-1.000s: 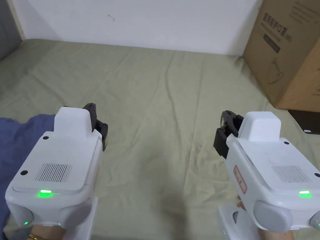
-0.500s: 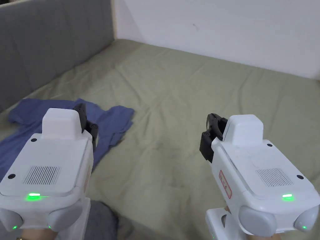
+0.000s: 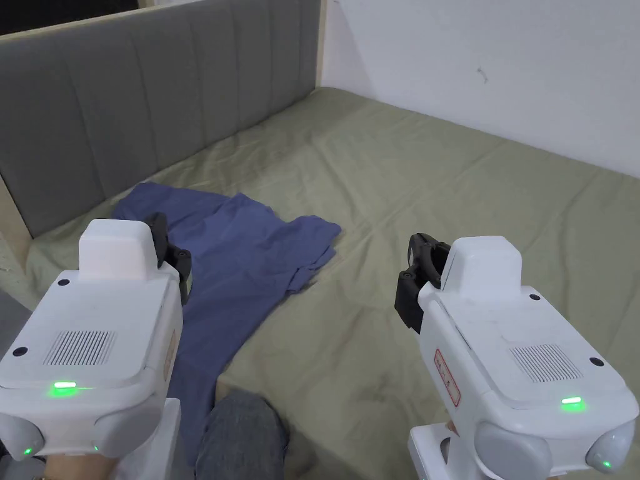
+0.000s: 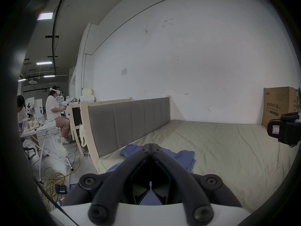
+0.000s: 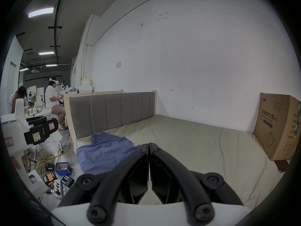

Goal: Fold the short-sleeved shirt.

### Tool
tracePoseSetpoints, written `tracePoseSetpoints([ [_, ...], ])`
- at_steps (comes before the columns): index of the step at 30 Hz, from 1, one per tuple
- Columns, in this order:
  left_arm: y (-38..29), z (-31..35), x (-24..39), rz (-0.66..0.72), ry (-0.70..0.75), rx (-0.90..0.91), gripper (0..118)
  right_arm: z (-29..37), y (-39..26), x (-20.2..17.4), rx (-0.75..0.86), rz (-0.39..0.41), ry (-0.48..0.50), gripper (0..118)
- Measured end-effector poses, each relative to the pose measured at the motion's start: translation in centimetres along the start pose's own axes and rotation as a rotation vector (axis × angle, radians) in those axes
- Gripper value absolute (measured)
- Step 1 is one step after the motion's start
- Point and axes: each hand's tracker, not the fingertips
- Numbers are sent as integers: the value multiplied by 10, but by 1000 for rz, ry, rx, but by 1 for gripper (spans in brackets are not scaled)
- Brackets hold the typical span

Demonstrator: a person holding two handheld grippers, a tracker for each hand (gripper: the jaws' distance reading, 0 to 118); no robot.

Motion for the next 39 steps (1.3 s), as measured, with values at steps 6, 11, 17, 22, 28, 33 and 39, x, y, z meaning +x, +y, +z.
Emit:
tracePoseSetpoints([
  [6,0,-33,0,22,-45,-111,64,-3,-2,2,-9,-3,-8,0],
  [11,4,-93,1,45,-167,-266,118,-11,-6,3,-28,-14,-9,0],
  [17,0,-196,18,12,-234,-449,118,-32,-7,8,-77,-43,-4,0],
  [22,-28,-292,31,-14,-264,-651,118,-55,-10,15,-108,-43,-34,0],
  [28,-70,-386,49,-196,-216,-799,118,-87,-19,31,-162,-52,-79,0],
  [33,-100,-428,46,-154,-170,-912,116,-110,-35,41,-222,-49,-89,0],
  [39,-124,-441,40,-44,-255,-1024,1,-126,-53,46,-271,-52,-84,0],
])
